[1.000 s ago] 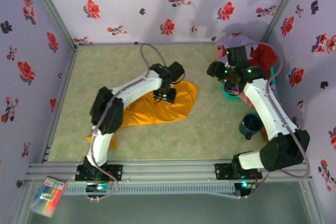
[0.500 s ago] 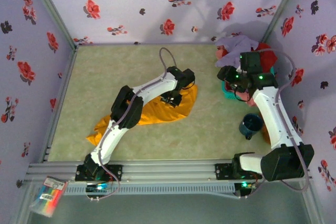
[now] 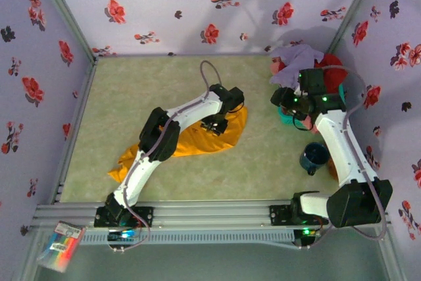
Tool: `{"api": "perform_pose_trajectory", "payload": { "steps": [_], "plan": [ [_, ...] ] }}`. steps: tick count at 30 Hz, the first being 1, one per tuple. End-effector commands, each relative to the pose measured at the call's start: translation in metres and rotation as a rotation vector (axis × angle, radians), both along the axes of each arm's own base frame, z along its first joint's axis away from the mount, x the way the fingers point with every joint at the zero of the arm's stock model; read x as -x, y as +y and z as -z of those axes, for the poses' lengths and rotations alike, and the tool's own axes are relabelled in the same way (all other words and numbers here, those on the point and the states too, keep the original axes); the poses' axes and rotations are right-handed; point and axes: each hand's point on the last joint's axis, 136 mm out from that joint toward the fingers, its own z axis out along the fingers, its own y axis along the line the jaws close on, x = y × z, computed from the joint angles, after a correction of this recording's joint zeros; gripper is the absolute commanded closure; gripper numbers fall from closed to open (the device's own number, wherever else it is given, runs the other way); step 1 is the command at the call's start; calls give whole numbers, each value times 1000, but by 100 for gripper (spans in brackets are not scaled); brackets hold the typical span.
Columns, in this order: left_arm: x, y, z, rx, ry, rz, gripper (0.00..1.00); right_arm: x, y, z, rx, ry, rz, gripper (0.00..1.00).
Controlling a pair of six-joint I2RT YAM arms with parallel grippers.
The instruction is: Fold and stack the t-shirts
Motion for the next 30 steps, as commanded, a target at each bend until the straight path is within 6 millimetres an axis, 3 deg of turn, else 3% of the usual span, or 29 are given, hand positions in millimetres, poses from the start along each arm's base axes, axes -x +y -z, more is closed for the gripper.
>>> {"api": "perform_pose_trajectory", "payload": {
  "steps": [1, 10, 15, 20, 26, 30],
  "plan": [
    [0, 14, 4, -89, -24, -2, 69, 3, -2, 1, 12, -9, -16, 32],
    [-3, 14, -8, -75, -48, 18, 89, 5, 4, 18, -28, 25, -15, 32],
    [-5, 27, -36, -75, -89, 3, 100, 6, 15, 27, -25, 36, -48, 32],
    [-17, 84, -82, -110, -156, -100, 100, 7, 43, 47, 46, 105, -141, 34],
    [-25, 185, -140, -51, -233, -318, 100, -6, 84, 68, 115, 160, -259, 35],
    [-28, 243, -163, 21, -286, -458, 100, -27, 92, 108, 182, 269, -352, 44]
  ]
}}
